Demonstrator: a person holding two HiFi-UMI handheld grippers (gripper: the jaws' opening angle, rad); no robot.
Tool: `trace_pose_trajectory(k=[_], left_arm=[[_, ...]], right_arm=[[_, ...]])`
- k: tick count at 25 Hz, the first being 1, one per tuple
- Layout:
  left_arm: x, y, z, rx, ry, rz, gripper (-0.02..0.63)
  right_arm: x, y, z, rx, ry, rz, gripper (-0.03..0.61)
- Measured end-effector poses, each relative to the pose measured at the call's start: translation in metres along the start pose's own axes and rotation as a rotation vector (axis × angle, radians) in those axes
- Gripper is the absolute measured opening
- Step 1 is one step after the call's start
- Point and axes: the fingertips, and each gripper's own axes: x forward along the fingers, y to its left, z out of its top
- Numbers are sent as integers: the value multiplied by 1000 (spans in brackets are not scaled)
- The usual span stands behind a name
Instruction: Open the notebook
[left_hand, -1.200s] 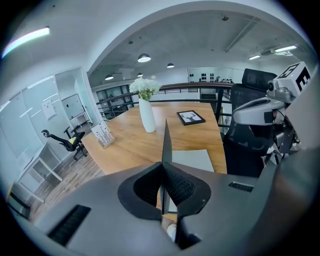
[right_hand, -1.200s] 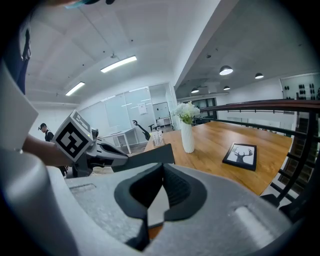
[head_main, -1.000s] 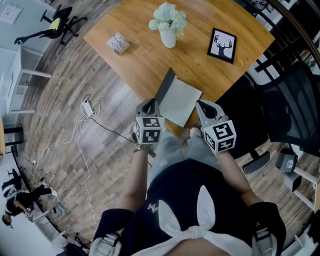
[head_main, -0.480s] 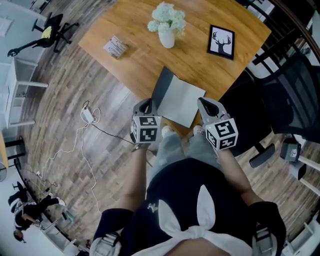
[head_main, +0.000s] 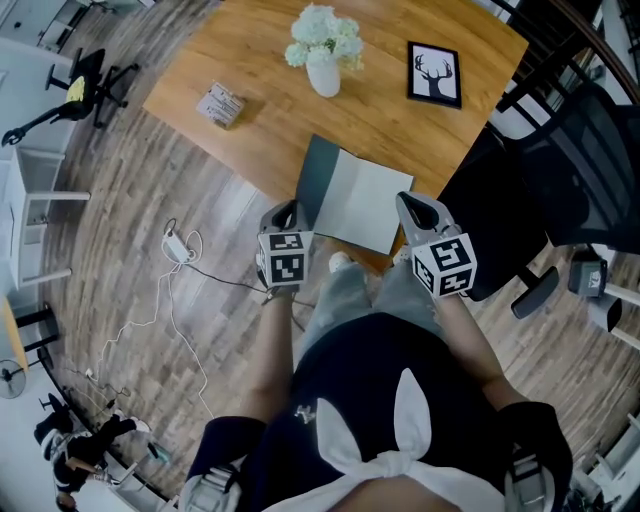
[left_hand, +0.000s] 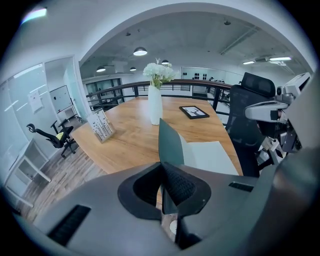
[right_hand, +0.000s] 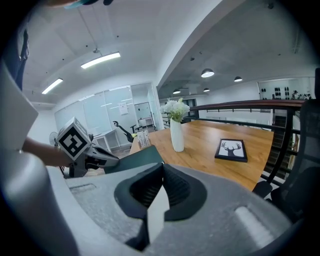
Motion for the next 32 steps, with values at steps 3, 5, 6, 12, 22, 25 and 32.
trace_pose_trajectory(k=[3, 5, 6, 12, 22, 25, 32], left_arm=[[4, 7, -3, 0, 7, -17, 25], [8, 12, -5, -6, 11, -31, 25], [10, 15, -7, -10, 12, -39, 25], [24, 32, -21, 1, 24, -56, 25], [52, 46, -36, 24, 78, -91, 26], [59, 48, -43, 26, 100, -100, 26], [76, 53, -58, 28, 135, -110, 26]], right_arm=[[3, 3, 0, 5, -3, -22, -2], [5, 4, 1, 9, -8, -39, -2], [5, 5, 1, 12, -10, -49, -2], [7, 12, -4, 31, -13, -97, -2], [7, 14, -20, 65, 3, -167, -2], [6, 12, -23, 75, 4, -181, -2], [7, 11, -29, 86, 14, -207, -2]])
